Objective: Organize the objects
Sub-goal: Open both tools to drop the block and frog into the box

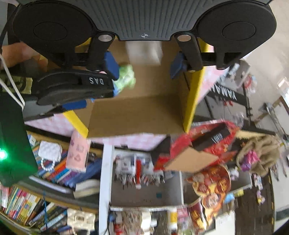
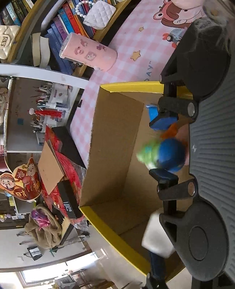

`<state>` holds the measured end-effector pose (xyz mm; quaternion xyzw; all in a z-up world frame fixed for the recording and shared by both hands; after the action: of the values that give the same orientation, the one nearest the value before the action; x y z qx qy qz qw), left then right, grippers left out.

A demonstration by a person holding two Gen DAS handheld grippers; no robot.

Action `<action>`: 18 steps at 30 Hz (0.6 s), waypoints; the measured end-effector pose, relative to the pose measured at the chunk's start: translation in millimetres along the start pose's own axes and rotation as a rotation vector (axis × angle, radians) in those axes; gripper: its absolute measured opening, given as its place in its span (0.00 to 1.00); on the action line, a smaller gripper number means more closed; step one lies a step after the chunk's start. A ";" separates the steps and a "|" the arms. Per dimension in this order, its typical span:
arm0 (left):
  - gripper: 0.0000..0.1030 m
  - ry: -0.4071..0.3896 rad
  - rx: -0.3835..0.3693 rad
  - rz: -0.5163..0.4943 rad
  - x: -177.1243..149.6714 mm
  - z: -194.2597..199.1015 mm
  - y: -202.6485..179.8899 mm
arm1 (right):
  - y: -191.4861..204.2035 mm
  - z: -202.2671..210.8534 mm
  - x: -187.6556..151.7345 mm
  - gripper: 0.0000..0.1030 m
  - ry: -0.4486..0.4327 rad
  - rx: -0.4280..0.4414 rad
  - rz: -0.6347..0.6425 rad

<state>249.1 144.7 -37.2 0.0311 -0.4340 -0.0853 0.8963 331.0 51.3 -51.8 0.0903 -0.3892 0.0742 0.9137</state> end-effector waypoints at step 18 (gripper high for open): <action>0.82 -0.200 0.029 0.066 10.2 77.3 18.8 | -21.5 107.7 -1.8 0.59 -0.250 -0.105 -0.179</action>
<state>197.1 162.7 21.2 0.0208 -0.5234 -0.0520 0.8502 259.0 6.2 17.9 0.0854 -0.4934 -0.0398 0.8647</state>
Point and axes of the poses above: each gripper's, at about its wrist camera, not at the fingertips, and z roughly against the way its jaws point, y to its left, x to its top, the point moved 7 cm from there along -z, roughly the way its jaws point, and after that the axes turned 8 degrees about -z, right-handed, at the moved point
